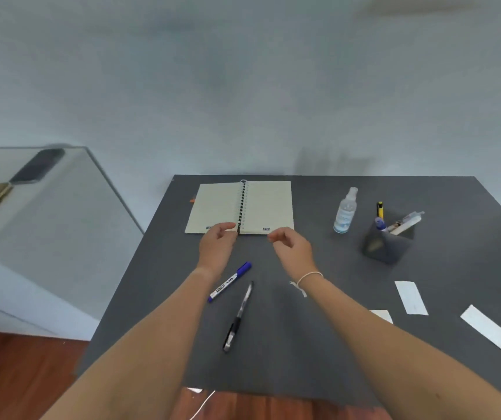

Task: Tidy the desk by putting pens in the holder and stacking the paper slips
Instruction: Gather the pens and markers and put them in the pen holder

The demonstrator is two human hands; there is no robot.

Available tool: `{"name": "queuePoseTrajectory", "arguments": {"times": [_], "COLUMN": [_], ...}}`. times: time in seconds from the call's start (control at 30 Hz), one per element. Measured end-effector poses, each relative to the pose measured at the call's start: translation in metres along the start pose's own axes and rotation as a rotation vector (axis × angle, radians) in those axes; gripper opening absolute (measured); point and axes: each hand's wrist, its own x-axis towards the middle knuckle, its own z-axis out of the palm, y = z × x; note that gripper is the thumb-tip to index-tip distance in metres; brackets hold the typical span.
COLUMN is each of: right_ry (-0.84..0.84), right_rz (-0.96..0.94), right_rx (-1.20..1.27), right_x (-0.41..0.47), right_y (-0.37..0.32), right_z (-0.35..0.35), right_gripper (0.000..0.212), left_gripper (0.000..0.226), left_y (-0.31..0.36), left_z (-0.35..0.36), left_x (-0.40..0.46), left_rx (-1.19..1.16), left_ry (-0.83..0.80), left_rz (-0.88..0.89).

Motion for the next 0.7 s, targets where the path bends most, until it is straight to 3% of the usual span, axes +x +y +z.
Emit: {"name": "queuePoseTrajectory", "arguments": {"times": [0.17,0.27,0.37,0.53,0.63,0.7], "right_ry": [-0.133,-0.183,-0.122,-0.052,-0.057,-0.061], "right_rz": [0.058,0.091,0.178,0.341,0.365,0.392], "right_rx": [-0.198,-0.439,-0.598,-0.733,-0.794,-0.81], "right_x": [-0.03,-0.036,-0.04,-0.048,-0.047,-0.045], "right_y": [0.028,0.044,0.053,0.063,0.064,0.063], "right_z": [0.051,0.066,0.074,0.082,0.088,0.09], "right_gripper": [0.029,0.022,0.021,0.04,0.036,0.034], "left_gripper": [0.029,0.029,0.029,0.028,0.015,0.021], "left_y": [-0.041,-0.061,-0.078,-0.097,-0.1,-0.1], "left_z": [-0.042,-0.053,-0.055,-0.047,-0.04,-0.035], "left_x": [0.005,0.007,0.009,0.015,0.016,0.017], "left_rx": [0.236,0.354,0.472,0.677,0.795,0.831], "left_ry": [-0.053,-0.11,-0.212,-0.35,-0.39,-0.4], "left_rz": [-0.003,0.003,-0.003,0.062,0.134,0.14]}}
